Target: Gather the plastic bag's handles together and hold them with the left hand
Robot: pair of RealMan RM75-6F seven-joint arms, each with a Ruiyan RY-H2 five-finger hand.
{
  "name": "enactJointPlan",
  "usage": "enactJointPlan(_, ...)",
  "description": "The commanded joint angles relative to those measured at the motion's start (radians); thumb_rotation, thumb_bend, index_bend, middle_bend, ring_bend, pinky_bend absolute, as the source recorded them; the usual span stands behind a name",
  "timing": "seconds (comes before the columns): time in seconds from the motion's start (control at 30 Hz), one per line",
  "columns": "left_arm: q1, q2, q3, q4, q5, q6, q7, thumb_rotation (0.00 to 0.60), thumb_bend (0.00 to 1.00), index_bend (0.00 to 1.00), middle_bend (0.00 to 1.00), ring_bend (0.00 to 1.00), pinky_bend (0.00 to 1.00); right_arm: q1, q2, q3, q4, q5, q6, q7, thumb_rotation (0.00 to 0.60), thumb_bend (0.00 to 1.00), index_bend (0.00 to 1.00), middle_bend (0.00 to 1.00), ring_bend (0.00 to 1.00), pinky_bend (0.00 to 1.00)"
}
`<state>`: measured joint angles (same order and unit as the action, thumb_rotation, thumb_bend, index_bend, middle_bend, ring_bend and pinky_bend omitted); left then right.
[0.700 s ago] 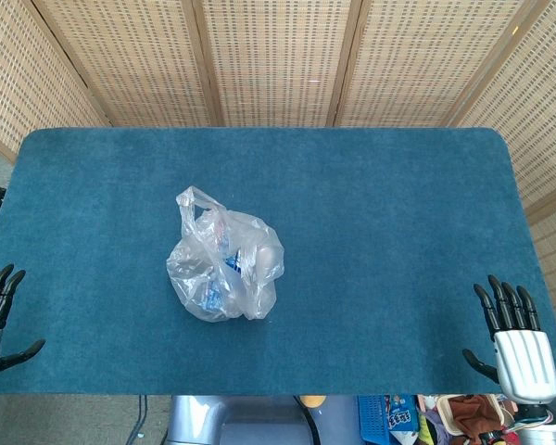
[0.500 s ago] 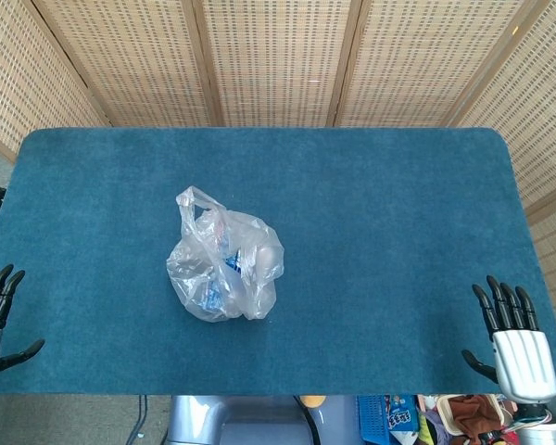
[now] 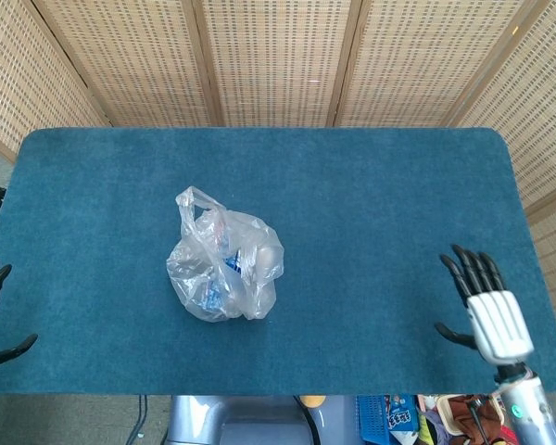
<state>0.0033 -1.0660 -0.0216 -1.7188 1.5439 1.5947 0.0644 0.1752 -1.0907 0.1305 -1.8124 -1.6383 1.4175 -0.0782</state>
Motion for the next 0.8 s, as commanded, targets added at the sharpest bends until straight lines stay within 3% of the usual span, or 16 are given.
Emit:
enactJointPlan(0.03, -0.002, -0.002, -0.006, -0.001, -0.011, -0.003, 0.008, 0.6, 0.15, 0.0, 0.0, 0.0, 0.0, 0.121, 0.009, 0.07, -0.025, -0.019, -0.107, 0.07, 0.6, 0.0, 0.0, 0.0, 0.0, 0.0)
enactJointPlan(0.27, -0.019, -0.015, -0.024, 0.001, -0.052, -0.035, 0.032, 0.6, 0.15, 0.0, 0.0, 0.0, 0.0, 0.31, -0.12, 0.15, -0.01, 0.062, -0.281, 0.168, 0.6, 0.0, 0.0, 0.0, 0.0, 0.0)
enactJointPlan(0.47, -0.033, -0.006, -0.043, -0.008, -0.103, -0.071, 0.027, 0.6, 0.15, 0.0, 0.0, 0.0, 0.0, 0.479, -0.302, 0.209, 0.048, 0.217, -0.437, 0.109, 0.6, 0.0, 0.0, 0.0, 0.0, 0.0)
enactJointPlan(0.8, -0.044, 0.01, -0.06, -0.011, -0.147, -0.096, 0.003, 0.6, 0.15, 0.0, 0.0, 0.0, 0.0, 0.624, -0.572, 0.271, 0.216, 0.341, -0.412, 0.027, 0.6, 0.0, 0.0, 0.0, 0.0, 0.0)
